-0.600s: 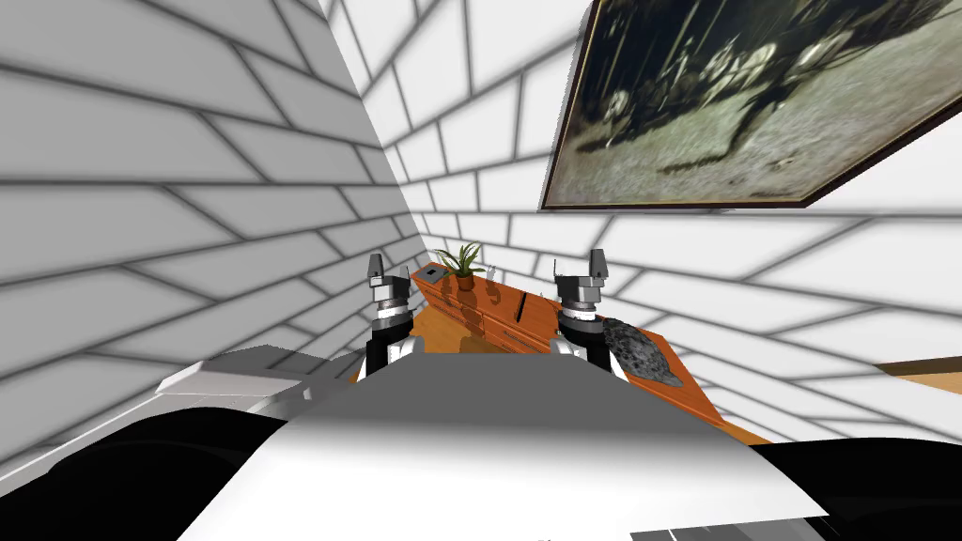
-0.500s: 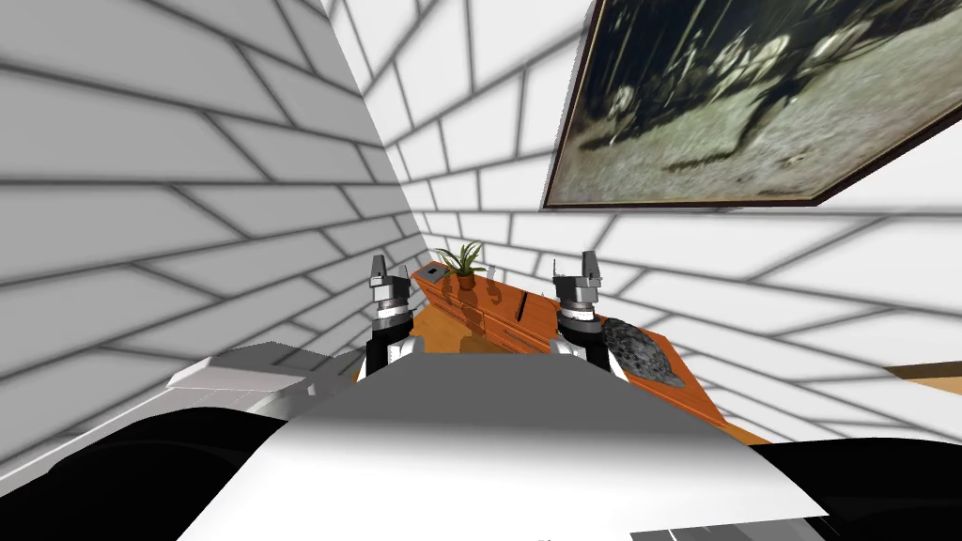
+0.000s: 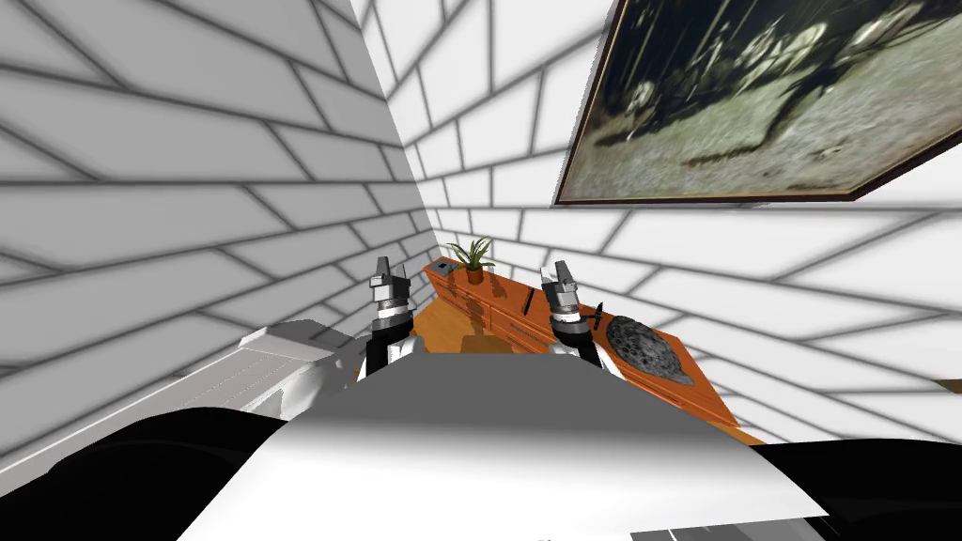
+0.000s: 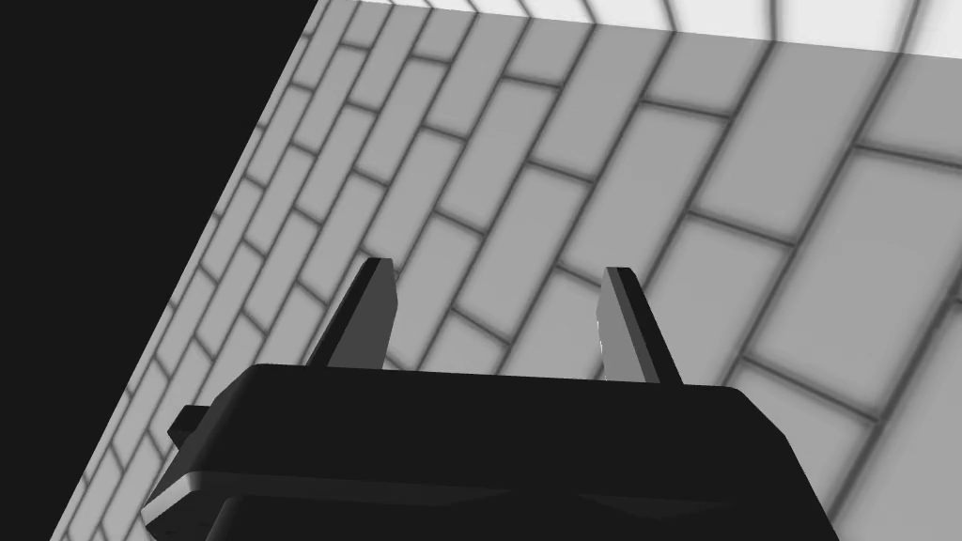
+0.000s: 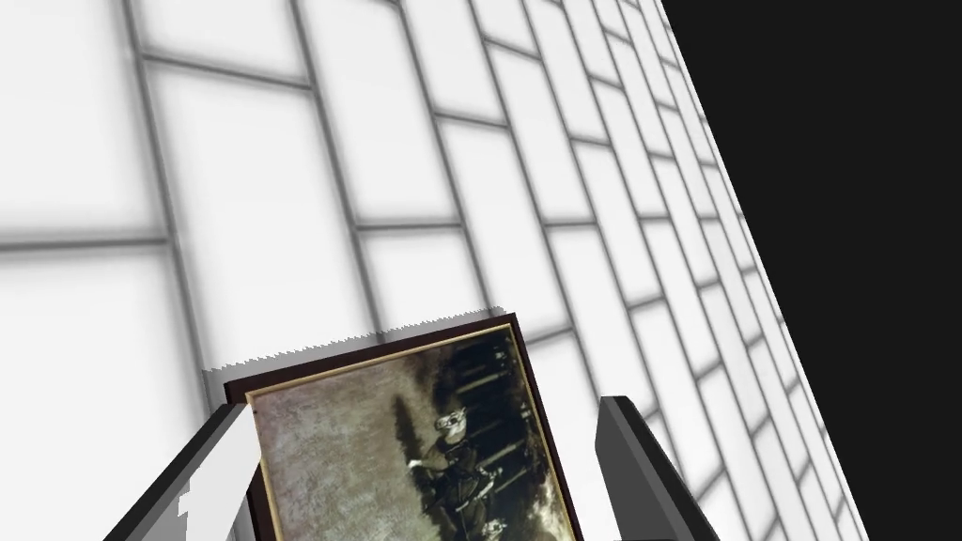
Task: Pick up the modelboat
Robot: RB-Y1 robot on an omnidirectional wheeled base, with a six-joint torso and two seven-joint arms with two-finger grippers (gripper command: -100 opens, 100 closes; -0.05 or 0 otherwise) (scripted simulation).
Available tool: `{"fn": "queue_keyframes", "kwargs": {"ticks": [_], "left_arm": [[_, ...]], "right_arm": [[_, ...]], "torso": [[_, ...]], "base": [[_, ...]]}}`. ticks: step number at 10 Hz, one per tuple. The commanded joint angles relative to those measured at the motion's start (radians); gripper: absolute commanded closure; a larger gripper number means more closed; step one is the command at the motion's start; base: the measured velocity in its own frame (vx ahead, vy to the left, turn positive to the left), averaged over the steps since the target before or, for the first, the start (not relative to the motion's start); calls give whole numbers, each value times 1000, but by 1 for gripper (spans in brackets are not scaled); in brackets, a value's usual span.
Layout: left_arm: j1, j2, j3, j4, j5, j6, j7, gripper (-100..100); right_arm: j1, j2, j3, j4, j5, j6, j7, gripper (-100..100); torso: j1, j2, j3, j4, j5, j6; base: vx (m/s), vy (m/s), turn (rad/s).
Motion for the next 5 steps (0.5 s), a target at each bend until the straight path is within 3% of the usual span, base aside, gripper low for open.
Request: {"fn": "queue_keyframes", "kwargs": {"ticks": [1, 3, 4, 5], "left_arm": [[0, 0, 0, 0, 0, 0, 0, 0], [0, 0, 0, 0, 0, 0, 0, 0], [0, 0, 0, 0, 0, 0, 0, 0], [0, 0, 0, 0, 0, 0, 0, 0]], "right_arm": [[-5, -41, 32, 48, 29, -9, 41, -100], [-15, -99, 72, 116, 68, -10, 95, -100], [-15, -103, 72, 116, 68, -10, 95, -100], [-21, -135, 94, 155, 90, -9, 126, -100]], "torso": [[0, 0, 0, 0, 0, 0], [1, -2, -1, 0, 0, 0], [2, -1, -1, 0, 0, 0], [-1, -3, -1, 0, 0, 1]], "base": [[-125, 92, 186], [-115, 101, 215], [-77, 70, 61], [-48, 53, 159]]}}
